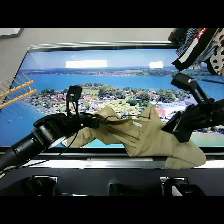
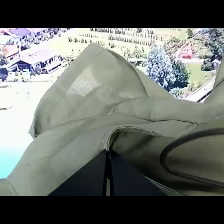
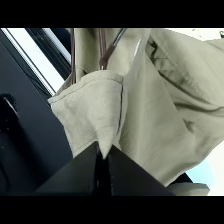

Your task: Fold the clothes and pants, and hang the long-sleeved shirts on hangers.

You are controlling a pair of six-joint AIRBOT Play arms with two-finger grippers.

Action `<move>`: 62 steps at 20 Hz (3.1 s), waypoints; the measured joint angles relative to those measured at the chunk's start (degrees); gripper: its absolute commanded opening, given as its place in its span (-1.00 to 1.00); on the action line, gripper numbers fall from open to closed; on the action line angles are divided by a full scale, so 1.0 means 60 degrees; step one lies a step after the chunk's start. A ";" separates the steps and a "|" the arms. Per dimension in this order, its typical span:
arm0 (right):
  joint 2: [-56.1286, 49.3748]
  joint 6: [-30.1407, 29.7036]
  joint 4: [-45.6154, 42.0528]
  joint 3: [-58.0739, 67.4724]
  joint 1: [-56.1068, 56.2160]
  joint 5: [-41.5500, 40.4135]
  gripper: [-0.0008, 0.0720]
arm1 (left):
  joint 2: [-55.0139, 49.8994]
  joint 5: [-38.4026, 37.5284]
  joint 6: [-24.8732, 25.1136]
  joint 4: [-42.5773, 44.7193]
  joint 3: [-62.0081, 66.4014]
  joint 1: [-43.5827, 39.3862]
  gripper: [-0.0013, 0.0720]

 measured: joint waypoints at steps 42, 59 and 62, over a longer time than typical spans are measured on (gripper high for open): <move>-0.0616 -0.0772 0.2029 0.1107 0.0000 -0.3359 -0.92 | -0.0047 -0.0936 0.2313 -0.0882 0.2251 -0.1472 0.27; -0.0459 -0.4448 0.2313 0.1188 0.0000 -0.2189 -0.92 | 0.2062 -0.2226 0.7359 -0.4841 0.2208 0.2823 0.98; -0.0670 -0.4918 0.2477 0.1188 0.0000 -0.1923 -0.91 | 0.1563 -0.2390 0.9970 -0.5537 0.2208 0.2801 0.98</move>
